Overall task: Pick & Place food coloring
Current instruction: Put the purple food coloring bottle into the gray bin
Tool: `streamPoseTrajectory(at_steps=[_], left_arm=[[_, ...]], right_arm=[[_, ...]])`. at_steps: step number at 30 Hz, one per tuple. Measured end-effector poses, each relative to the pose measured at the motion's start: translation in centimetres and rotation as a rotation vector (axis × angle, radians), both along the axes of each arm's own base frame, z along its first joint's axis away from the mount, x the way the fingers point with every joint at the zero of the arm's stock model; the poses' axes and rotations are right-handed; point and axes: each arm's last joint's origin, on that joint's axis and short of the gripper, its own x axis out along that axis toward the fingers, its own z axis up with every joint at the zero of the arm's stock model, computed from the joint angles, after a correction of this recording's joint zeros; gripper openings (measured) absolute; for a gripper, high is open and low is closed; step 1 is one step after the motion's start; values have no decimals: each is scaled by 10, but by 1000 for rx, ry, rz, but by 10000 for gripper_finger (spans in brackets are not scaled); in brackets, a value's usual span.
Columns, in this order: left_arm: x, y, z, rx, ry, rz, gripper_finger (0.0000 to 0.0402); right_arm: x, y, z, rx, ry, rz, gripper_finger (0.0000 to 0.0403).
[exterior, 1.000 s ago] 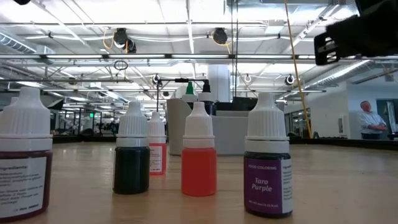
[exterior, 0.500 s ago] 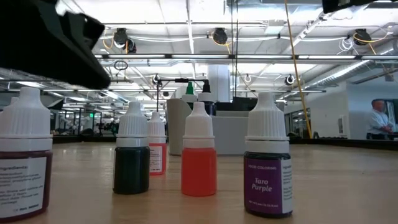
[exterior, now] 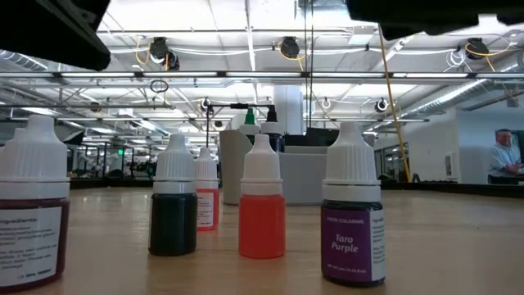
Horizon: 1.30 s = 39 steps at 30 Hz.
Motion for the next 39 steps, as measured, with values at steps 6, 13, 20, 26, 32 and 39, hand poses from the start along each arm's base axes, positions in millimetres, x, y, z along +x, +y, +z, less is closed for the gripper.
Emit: streamPoseTrajectory(at_steps=[6, 13, 20, 26, 32, 39], left_arm=[[-3, -3, 3, 36, -20, -25, 10], [2, 1, 3, 12, -26, 9, 19], [6, 5, 4, -9, -26, 28, 22], [6, 5, 3, -6, -12, 4, 4], [6, 5, 3, -13, -7, -3, 27], [6, 5, 3, -15, -8, -1, 27]], right_arm=[[5, 10, -9, 138, 1, 85, 117], [18, 0, -39, 158, 45, 20, 182], [22, -4, -47, 200, 68, -14, 196], [21, -4, -49, 213, 103, 27, 188], [23, -7, -50, 215, 114, 9, 184], [23, -7, -58, 219, 133, -5, 183]])
